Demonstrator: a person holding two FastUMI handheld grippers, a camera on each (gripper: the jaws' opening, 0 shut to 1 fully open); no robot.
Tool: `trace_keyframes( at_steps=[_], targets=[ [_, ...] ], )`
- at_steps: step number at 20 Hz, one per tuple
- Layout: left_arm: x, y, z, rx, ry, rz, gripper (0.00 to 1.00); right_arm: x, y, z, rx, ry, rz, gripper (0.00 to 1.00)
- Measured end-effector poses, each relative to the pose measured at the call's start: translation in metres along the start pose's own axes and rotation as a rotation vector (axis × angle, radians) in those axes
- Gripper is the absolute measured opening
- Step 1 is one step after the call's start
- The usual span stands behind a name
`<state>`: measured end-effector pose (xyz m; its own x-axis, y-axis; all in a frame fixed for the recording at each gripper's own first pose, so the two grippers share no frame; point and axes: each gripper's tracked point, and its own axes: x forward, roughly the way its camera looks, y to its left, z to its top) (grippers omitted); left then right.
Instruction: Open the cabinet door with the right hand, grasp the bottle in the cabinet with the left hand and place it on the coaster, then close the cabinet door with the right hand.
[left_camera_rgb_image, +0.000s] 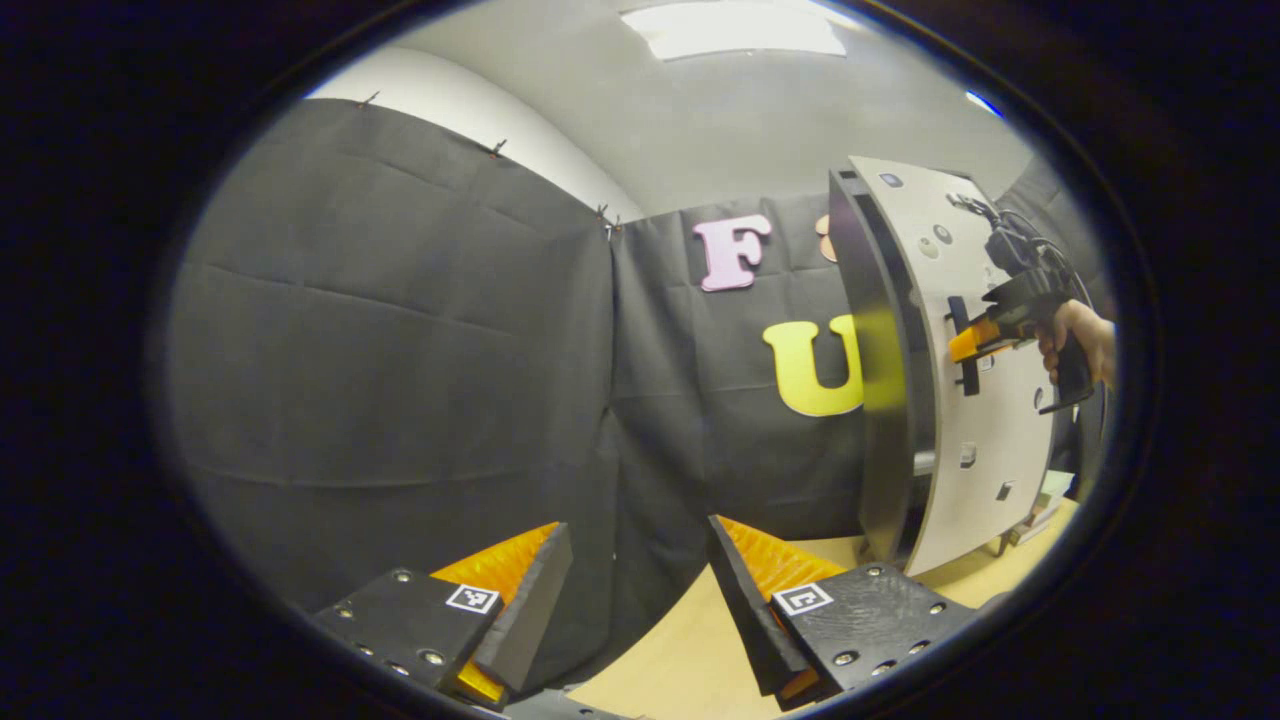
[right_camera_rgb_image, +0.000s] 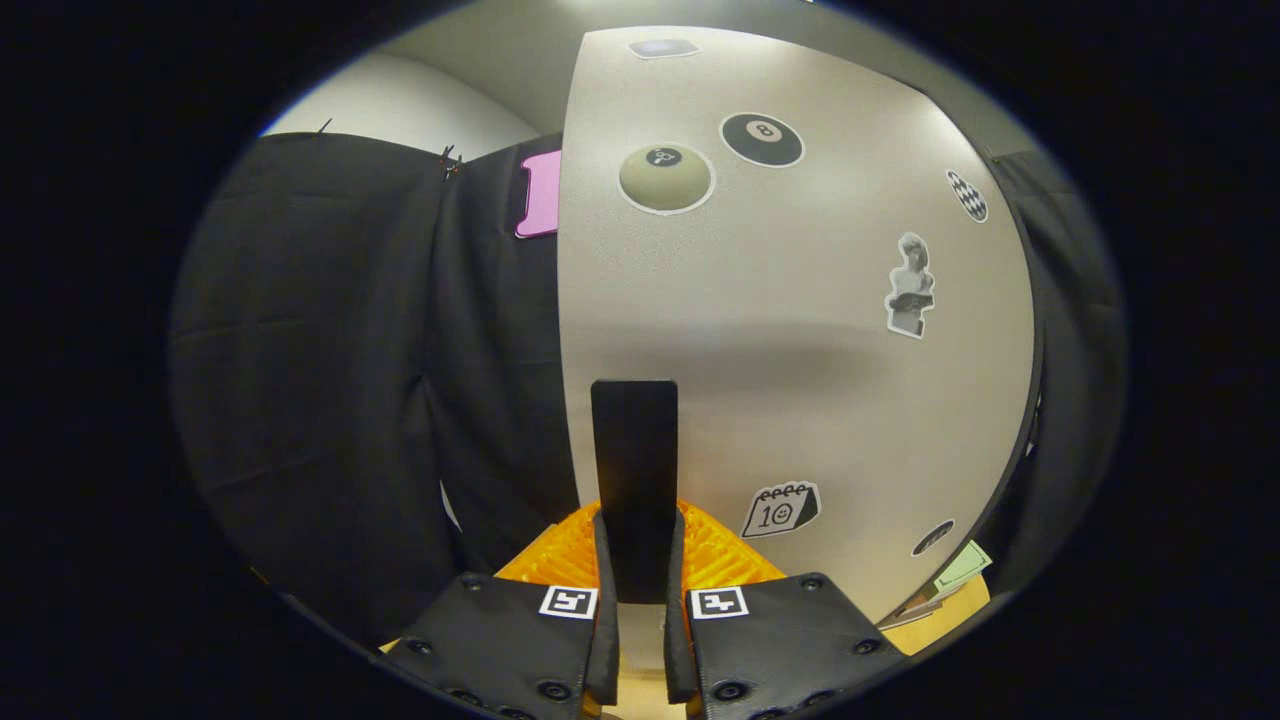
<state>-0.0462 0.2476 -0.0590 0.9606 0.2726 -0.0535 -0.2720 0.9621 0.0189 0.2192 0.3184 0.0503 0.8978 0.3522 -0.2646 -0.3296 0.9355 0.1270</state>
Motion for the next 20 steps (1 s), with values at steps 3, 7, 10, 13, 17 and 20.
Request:
trace_keyframes(
  at_steps=[3,7,10,13,17,20],
  targets=[
    [0.002,-0.024,0.001,-0.01,-0.001,-0.042,0.82,-0.004,-0.001,0.0,-0.003,-0.005,0.016,0.2],
    [0.006,-0.044,0.005,-0.005,-0.008,-0.077,0.82,-0.012,-0.005,-0.002,-0.004,-0.011,0.033,0.2],
    [0.009,-0.055,0.008,0.001,-0.015,-0.097,0.82,-0.019,-0.009,-0.002,-0.002,-0.015,0.047,0.2],
    [0.008,-0.061,0.01,0.003,-0.022,-0.123,0.82,-0.023,-0.013,-0.003,0.004,-0.019,0.06,0.2],
    [0.003,-0.069,0.013,0.008,-0.022,-0.172,0.82,-0.031,-0.02,-0.005,0.003,-0.025,0.068,0.2],
    [-0.001,-0.074,0.018,0.006,-0.018,-0.211,0.82,-0.036,-0.026,-0.006,0.015,-0.025,0.068,0.2]
  ],
)
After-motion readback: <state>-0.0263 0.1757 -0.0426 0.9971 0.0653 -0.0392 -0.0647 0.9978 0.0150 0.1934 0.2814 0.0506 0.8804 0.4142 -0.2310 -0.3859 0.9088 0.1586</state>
